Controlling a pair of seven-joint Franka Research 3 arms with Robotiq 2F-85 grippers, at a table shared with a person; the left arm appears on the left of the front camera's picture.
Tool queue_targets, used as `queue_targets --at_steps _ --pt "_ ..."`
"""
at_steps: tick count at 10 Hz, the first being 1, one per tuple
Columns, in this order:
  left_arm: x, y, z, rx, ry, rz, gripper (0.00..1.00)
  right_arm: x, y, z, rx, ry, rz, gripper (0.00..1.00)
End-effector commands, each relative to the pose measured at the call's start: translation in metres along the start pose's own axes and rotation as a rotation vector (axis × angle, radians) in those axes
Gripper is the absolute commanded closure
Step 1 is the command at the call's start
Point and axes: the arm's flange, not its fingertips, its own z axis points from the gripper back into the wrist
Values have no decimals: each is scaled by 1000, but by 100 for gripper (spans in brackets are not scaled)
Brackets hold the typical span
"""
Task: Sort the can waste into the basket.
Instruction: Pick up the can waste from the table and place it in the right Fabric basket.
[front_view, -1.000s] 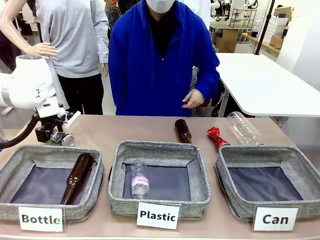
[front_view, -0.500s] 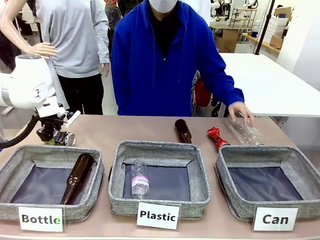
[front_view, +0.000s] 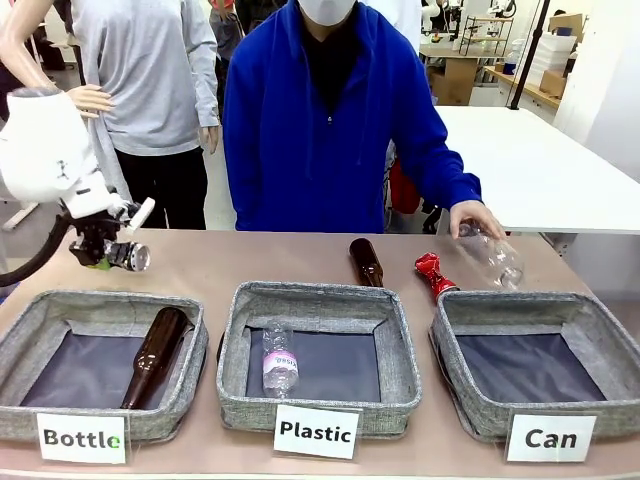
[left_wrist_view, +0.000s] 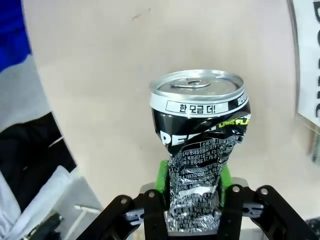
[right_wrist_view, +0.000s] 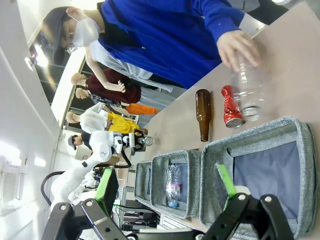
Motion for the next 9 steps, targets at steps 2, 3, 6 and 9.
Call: queue_targets --at_steps 2,3,6,9 --pt "-11 -67 112 -32 -202 224 100 3 -1 -1 26 -18 27 0" --pt "-10 -103 154 -128 -283 207 100 3 -1 -1 26 -18 27 0" --pt "12 -212 208 -21 -346 106 100 3 -1 -1 26 -18 27 0" --pt "9 -182 216 -78 -395 170 100 3 -1 -1 26 -18 27 0"
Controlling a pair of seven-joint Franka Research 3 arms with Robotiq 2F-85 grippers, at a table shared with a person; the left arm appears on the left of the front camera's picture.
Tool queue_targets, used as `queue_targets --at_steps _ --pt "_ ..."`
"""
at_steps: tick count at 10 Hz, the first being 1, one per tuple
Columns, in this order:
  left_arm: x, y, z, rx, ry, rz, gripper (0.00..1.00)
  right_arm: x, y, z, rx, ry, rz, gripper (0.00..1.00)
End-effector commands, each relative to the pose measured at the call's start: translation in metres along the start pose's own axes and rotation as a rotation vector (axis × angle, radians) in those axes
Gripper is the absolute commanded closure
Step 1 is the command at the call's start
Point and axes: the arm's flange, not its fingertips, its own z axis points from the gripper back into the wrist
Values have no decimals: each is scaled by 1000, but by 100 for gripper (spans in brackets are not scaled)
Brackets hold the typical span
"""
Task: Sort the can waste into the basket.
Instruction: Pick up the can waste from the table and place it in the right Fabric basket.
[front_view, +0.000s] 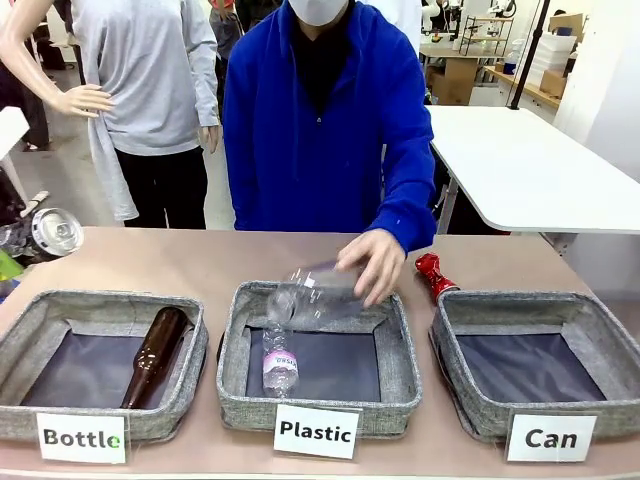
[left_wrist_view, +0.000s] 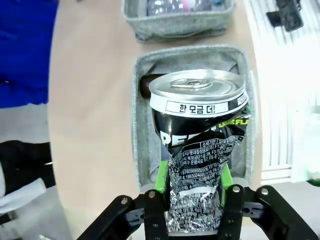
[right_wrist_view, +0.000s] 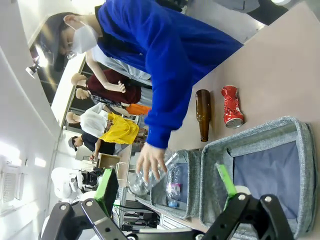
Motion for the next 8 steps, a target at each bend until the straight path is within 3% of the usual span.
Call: queue_targets --at_steps 1,2,3,5,6,8 --pt "-2 35 -2 -29 0 35 100 3 -1 -1 26 -18 27 0" --pt "0 0 0 0 0 0 56 3 -1 -1 26 -18 27 0" --pt "16 9 -37 -108 -202 -57 56 3 -1 -1 26 -18 27 0" --pt "90 27 -85 -153 -189 -69 56 3 -1 -1 26 -18 27 0" --pt "106 40 -91 -169 -189 -46 56 3 -1 -1 26 -18 27 0" --pt "92 37 -85 -72 -180 112 56 3 -1 -1 26 -18 27 0"
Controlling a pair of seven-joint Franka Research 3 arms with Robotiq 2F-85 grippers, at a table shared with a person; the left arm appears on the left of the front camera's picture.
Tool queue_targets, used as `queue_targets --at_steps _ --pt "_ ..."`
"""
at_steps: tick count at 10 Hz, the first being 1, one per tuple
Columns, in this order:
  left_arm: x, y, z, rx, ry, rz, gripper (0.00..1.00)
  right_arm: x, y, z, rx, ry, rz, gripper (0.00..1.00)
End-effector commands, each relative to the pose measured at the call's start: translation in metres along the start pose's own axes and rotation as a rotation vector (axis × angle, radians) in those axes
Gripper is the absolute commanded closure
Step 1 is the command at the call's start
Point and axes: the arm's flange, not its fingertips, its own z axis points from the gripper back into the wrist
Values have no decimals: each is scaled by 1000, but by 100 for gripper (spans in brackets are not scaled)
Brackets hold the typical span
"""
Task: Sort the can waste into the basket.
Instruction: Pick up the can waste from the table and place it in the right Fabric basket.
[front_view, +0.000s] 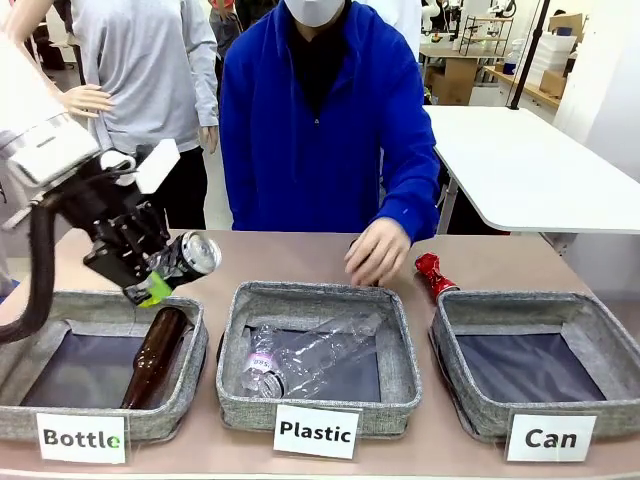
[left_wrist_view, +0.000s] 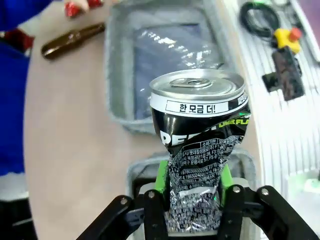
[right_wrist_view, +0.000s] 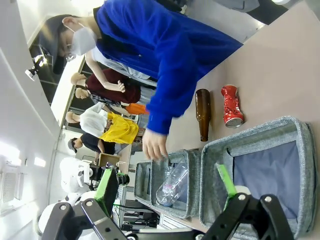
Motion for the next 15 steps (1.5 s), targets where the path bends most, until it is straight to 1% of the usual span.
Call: queue_targets --at_steps 1,2,3,4,5,6,7,8,9,10,11,12,13,14,15 --pt "-25 -5 34 113 4 126 56 3 -1 -1 27 -19 27 0" --pt "-41 -19 47 146 -29 160 56 3 -1 -1 27 -19 27 0" --pt "-48 -33 49 164 -60 167 56 3 -1 -1 27 -19 27 0" --pt "-45 -38 46 160 -72 161 56 3 -1 -1 27 -19 27 0" --pt "-32 -32 41 178 -101 157 56 3 -1 -1 27 -19 27 0" --pt "-11 -23 30 157 -126 170 56 3 -1 -1 27 -19 27 0" --pt "26 -11 11 148 -134 161 56 0 0 0 0 0 0 0" --pt "63 5 -7 127 -122 127 56 2 25 48 -10 -10 79 0" --pt "102 27 -26 110 -131 122 56 0 36 87 -73 61 114 0" --pt "143 49 -45 109 -168 158 56 -4 37 118 -140 96 153 0" --pt "190 69 -75 164 -154 133 56 -7 31 148 -199 111 181 0" --pt "235 76 -107 198 -170 177 56 -11 22 170 -213 132 196 0" --pt "278 78 -143 200 -181 141 56 -15 13 187 -242 130 219 0" --pt "311 76 -183 237 -159 133 56 -20 4 201 -255 123 259 0" --pt "338 74 -221 228 -180 155 56 -21 -4 214 -259 115 290 0"
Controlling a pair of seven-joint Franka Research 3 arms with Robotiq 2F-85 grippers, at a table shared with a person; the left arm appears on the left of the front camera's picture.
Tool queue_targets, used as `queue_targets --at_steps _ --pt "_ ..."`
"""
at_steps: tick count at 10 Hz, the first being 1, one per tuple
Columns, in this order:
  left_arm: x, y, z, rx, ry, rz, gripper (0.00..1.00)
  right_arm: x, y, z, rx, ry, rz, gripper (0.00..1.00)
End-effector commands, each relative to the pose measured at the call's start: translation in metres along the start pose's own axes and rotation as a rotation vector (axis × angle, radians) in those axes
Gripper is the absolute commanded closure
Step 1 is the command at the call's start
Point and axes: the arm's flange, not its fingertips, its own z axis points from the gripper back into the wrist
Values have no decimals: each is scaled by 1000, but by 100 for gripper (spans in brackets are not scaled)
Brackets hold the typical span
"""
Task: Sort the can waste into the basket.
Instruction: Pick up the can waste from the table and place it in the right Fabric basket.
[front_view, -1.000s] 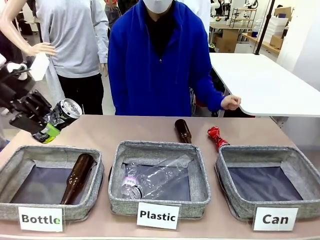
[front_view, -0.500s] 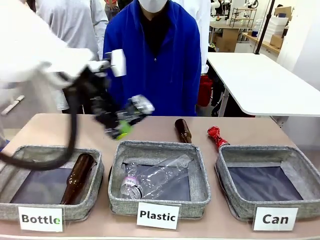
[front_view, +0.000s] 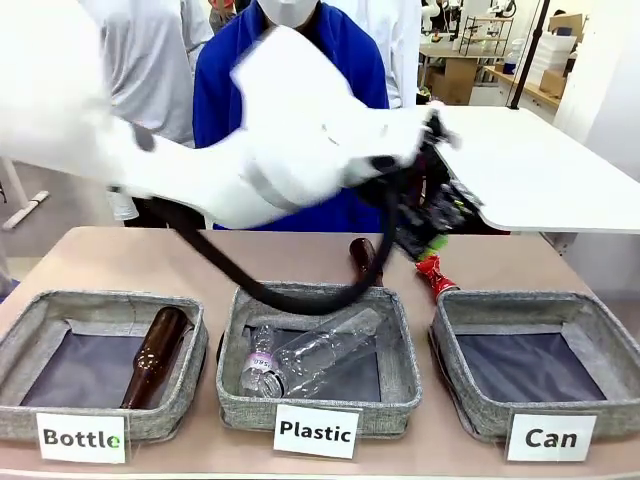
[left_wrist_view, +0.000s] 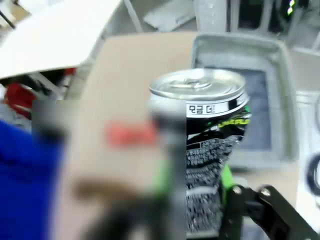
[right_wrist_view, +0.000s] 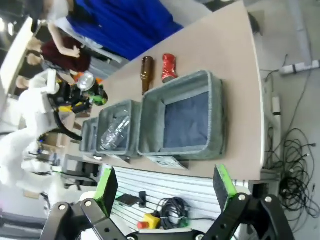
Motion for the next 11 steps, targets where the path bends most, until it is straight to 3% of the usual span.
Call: queue_targets --at_steps 1,2,4,10,11 --pt "31 -5 -61 25 59 51 56 3 -21 14 -9 -57 33 0" --pt "36 -13 -86 28 80 49 56 0 0 0 0 0 0 0" --pt "42 -21 -120 0 135 -3 56 0 0 0 0 0 0 0" --pt "43 -60 -140 -228 237 -211 56 0 0 0 0 0 0 0" --pt "43 -62 -138 -243 224 -216 45 0 0 0 0 0 0 0"
